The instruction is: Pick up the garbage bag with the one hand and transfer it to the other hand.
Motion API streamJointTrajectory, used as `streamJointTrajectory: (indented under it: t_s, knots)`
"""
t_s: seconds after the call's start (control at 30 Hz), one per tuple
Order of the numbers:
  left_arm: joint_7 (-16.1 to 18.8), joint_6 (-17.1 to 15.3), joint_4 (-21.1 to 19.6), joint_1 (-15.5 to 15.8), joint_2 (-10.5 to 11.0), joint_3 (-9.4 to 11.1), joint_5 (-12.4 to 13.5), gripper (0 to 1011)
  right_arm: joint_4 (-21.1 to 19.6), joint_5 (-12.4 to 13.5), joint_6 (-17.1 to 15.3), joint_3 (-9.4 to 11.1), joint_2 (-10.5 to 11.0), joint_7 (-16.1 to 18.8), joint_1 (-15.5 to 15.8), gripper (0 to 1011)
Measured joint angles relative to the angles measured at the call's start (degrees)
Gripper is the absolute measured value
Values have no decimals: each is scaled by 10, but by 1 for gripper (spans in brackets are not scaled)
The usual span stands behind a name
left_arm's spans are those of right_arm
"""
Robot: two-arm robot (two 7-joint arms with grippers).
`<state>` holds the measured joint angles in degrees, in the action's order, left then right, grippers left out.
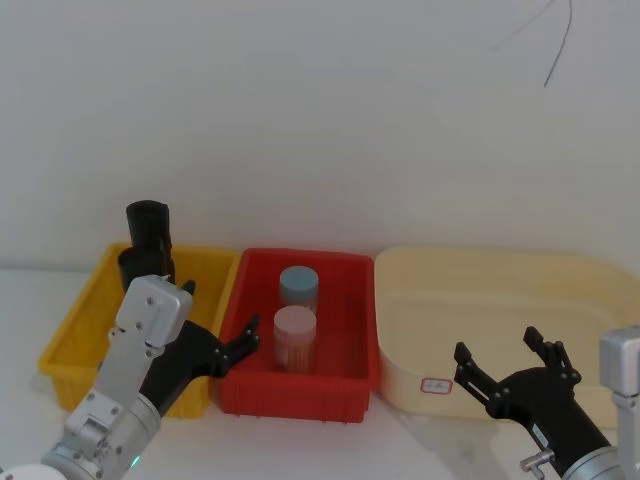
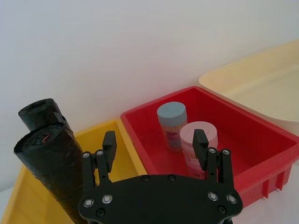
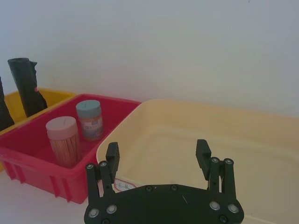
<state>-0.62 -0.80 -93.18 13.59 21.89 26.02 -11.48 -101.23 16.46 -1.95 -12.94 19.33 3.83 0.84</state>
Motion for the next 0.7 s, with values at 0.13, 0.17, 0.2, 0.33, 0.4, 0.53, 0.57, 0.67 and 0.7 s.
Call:
streamJointTrajectory:
  t_s: [0.13,0.17,0.2,0.33,0.4,0.53,0.57,0.67,0.7]
  knots:
    - [0,0,0,0,0,0,0,1001,0,0,0,0,0,0,0,1001]
    - [0,0,0,0,0,0,0,1001,0,0,0,0,0,0,0,1001]
    - [0,0,0,0,0,0,0,1001,0,0,0,0,0,0,0,1001]
    - [0,0,0,0,0,0,0,1001,0,0,0,0,0,0,0,1001]
    - [0,0,0,0,0,0,0,1001,0,0,0,0,0,0,0,1001]
    - [0,0,0,0,0,0,0,1001,0,0,0,0,0,0,0,1001]
    - [0,0,0,0,0,0,0,1001,0,0,0,0,0,0,0,1001]
    - [0,0,0,0,0,0,0,1001,0,0,0,0,0,0,0,1001]
    - [0,0,0,0,0,0,0,1001,0,0,0,0,0,0,0,1001]
